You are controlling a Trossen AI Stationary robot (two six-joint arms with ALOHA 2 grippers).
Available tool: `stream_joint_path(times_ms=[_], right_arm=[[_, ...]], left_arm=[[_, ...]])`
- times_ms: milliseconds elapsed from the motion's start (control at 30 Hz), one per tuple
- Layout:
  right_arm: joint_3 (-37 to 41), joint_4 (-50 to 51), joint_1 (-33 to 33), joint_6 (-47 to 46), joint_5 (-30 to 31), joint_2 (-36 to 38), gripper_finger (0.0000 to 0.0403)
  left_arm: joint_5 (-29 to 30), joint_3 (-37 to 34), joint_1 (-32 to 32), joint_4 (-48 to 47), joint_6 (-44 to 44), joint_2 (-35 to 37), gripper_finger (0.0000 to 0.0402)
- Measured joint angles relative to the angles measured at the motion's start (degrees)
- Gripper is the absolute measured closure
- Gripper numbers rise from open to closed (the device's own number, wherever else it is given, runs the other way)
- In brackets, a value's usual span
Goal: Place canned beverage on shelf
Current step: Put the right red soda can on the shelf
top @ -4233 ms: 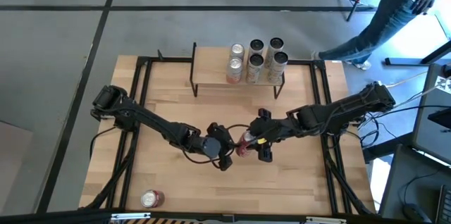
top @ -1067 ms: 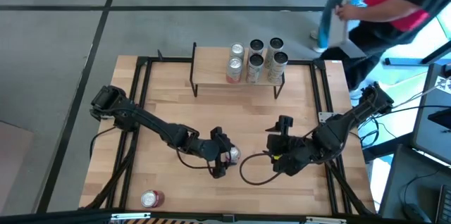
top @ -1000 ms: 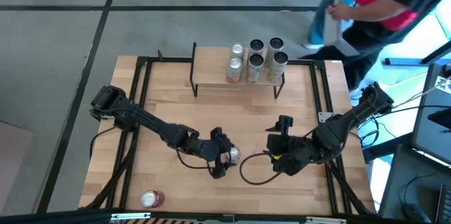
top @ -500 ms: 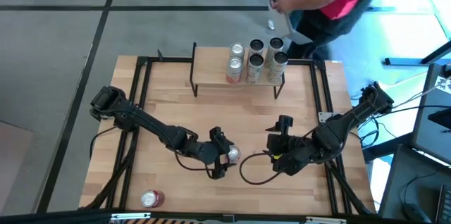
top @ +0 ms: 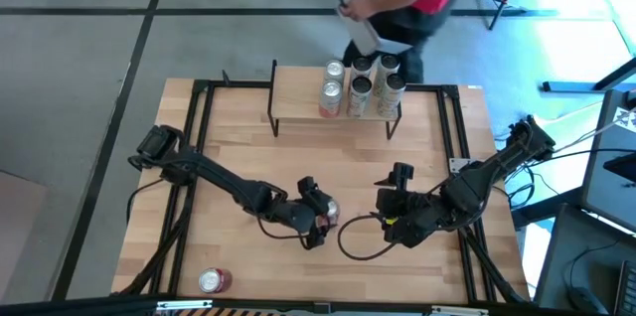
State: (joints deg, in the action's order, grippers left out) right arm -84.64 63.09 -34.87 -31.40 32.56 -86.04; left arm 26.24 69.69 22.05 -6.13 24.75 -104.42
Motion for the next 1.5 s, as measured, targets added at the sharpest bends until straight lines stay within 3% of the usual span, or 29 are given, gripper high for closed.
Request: stream_joint_path(times_ms=[333,567,700,833,1067,1233,1333,1500], right_arm=[[0.0,0.0,0.0,0.1,0.0,0.0,0.0070],[0.0,0.1,0.0,0.3,0.0,0.0,0.0070],[0.0,0.5,0.0,0.3,0.0,0.0,0.0070],[0.0,0.6,0.0,0.3,0.0,0.0,0.0070],[0.0,0.5,0.0,0.7,0.8,0.0,0.0070],[0.0,0.2,0.0,1.4,1.0,0.0,0.0070],[0.0,0.1,0.0,1.4,1.1,0.0,0.0070],[0.0,0.0,0.0,1.4,1.0,0.0,0.0070]], left_arm=[[-1.6,-0.1,0.1,1.7,0.2,0.3,0.0036],[1.4,3.5,0.1,-1.2,-3.1,0.2,0.0036],[0.3,3.8,-0.1,-4.1,-4.0,0.2,0.0037],[-2.3,3.8,0.0,-9.2,-1.6,0.2,0.0037],[-4.7,2.9,-0.2,-9.3,-0.4,-0.2,0.0037],[-6.3,2.4,-1.2,-9.8,5.7,-1.4,0.0038],[-6.9,2.4,-2.1,-9.4,8.0,-1.3,0.0051],[-7.6,2.4,-3.3,-9.2,8.2,-1.3,0.0108]])
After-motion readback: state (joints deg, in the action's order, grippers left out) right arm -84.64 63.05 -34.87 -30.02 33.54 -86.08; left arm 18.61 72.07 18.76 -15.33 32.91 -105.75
